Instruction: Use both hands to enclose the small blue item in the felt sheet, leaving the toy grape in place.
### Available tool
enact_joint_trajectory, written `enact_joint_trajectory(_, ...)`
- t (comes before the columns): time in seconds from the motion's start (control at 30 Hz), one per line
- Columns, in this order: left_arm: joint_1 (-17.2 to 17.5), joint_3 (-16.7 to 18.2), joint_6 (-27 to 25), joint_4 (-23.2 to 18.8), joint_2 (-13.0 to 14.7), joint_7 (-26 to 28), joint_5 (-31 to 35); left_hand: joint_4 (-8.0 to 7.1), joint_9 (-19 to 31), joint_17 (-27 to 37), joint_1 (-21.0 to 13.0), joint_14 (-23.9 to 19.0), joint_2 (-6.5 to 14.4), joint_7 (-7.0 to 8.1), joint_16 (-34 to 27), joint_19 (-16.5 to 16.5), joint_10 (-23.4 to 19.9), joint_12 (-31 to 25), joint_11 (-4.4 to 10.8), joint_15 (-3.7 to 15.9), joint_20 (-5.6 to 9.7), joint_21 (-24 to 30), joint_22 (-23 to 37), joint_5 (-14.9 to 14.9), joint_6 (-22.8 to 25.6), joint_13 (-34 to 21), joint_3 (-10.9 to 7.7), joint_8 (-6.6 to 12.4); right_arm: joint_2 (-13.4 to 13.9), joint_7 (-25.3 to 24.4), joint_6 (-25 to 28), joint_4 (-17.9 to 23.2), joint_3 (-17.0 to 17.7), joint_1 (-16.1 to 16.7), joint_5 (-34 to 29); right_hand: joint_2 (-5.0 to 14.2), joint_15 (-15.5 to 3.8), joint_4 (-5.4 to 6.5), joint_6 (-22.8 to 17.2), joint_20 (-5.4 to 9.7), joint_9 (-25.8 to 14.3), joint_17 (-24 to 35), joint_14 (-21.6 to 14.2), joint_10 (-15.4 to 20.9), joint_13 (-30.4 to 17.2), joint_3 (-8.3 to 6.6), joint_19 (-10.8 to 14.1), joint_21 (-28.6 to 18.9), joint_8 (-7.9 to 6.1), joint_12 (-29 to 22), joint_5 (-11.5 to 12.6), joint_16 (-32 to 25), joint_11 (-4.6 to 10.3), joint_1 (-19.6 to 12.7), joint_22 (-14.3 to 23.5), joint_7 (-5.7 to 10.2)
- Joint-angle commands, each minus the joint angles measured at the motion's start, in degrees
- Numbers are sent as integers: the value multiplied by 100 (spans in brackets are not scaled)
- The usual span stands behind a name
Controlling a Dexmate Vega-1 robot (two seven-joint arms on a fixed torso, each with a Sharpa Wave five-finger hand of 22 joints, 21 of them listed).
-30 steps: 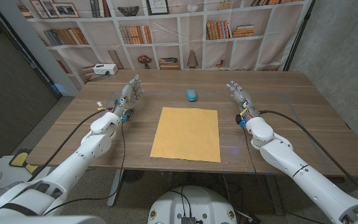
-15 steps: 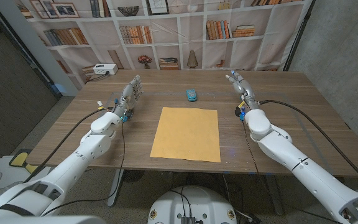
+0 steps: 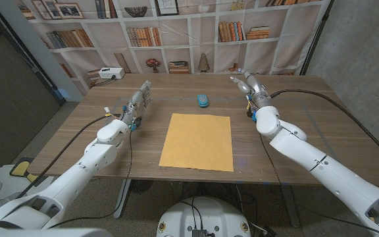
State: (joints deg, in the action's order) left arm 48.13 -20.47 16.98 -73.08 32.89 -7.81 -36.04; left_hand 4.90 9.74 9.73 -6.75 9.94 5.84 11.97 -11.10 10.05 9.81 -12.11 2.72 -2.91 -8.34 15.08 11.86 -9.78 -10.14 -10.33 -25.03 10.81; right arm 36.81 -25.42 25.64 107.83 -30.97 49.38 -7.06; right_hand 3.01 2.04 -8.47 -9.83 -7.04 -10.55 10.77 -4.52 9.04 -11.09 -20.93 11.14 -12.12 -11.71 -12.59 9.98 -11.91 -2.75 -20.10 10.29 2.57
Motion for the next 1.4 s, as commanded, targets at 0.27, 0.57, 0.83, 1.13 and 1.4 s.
enact_joint_trajectory(0.27, 161, 7, 10, -183, 121, 286, 227, -15, 28, 43, 63, 102, -37, -100, -67, 321, 87, -76, -129, -162, -134, 45, 18, -39, 118, -23, -19, 34, 81, 1215, 1893, 310, -1925, -1633, -2030, -144, -75, 29, 49, -109, -21, 36, -9, -58, -22, 130, 10, -12, 39, 49, 12, -38, 86, 103, 14, 24)
enact_joint_trajectory(0.57, 186, 47, 27, -169, 145, 292, 199, -16, 29, 50, 76, 57, -49, -121, -59, 291, 50, -80, -157, -183, -168, 55, 21, -38, 153, -33, -17, 28, -117, 1987, 1927, -127, -2488, -2241, -2503, -227, -96, 24, 98, -183, -29, 45, 16, -123, -34, 180, 44, -19, 55, 76, 31, -26, 114, 132, 17, -1)
enact_joint_trajectory(0.83, 194, 68, 60, -103, 142, 261, 165, -18, 31, 54, 87, 52, -58, -136, -47, 284, 34, -79, -166, -200, -171, 56, 22, -37, 163, -39, -16, 20, -390, 2529, 2046, -521, -2921, -2664, -2961, -276, -144, 13, 107, -167, -36, 49, -6, -112, -46, 207, 66, -22, 53, 70, 55, -32, 130, 129, 20, -10)
enact_joint_trajectory(1.13, 247, 100, 85, -55, 173, 268, 154, -19, 32, 59, 97, 48, -62, -143, -33, 293, 48, -65, -190, -204, -174, 51, 24, -38, 172, -45, -18, 11, -926, 3394, 2528, -1251, -3430, -3219, -3187, -311, -161, 42, 197, -147, -44, 64, -66, -116, -59, 252, 115, -36, 79, 69, 70, -60, 132, 184, 23, -14)
enact_joint_trajectory(1.4, 273, 132, 81, -30, 197, 260, 121, -21, 33, 62, 103, 61, -61, -150, -17, 309, 69, -50, -200, -212, -187, 43, 26, -38, 167, -50, -22, 1, -1345, 3842, 2738, -1989, -3833, -3636, -3136, -340, -174, 70, 228, -131, -49, 77, -65, -138, -68, 293, 140, -41, 82, 76, 80, -63, 149, 245, 25, 12)
